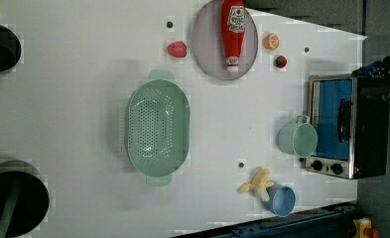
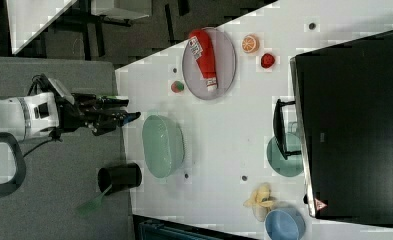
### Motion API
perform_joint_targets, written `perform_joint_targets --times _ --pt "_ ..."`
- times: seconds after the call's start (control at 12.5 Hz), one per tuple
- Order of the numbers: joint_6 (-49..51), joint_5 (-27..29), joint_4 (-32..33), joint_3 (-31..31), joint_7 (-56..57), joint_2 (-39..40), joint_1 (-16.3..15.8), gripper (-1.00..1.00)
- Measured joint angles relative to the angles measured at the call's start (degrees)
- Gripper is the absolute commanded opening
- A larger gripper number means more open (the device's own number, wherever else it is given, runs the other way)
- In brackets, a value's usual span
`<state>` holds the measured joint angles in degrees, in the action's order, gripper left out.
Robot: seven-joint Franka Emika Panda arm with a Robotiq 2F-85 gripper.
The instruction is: Drag strainer left to right.
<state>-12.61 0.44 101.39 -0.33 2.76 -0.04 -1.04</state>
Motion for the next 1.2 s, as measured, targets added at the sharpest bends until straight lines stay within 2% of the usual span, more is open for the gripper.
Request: perform_joint_targets --times 0.16,0.24,0.4,0.56,0.64,0.8,0.96,1.2 --pt "10.9 -0.8 11.1 -2.4 -2.8 -11.5 -1.0 0.81" --pt "13.1 -0.8 14.2 -3.4 -3.2 -16.7 -0.6 1.00" --pt "13.2 -3.5 14.0 -4.3 -4.0 -24.0 0.7 1.00" --pt "11.3 -3.0 12.6 -3.8 -4.6 -27.7 1.1 1.00" --pt "11.0 -2.3 11.6 -2.2 -5.3 -27.7 2.0 1.00" --pt "8.2 -0.6 10.2 1.8 -8.9 -24.5 1.4 1.00" --pt "3.0 -0.4 10.5 10.3 -17.1 -18.1 1.5 1.00" --pt "-2.1 -1.6 14.9 20.4 -31.7 -7.5 -1.0 1.00"
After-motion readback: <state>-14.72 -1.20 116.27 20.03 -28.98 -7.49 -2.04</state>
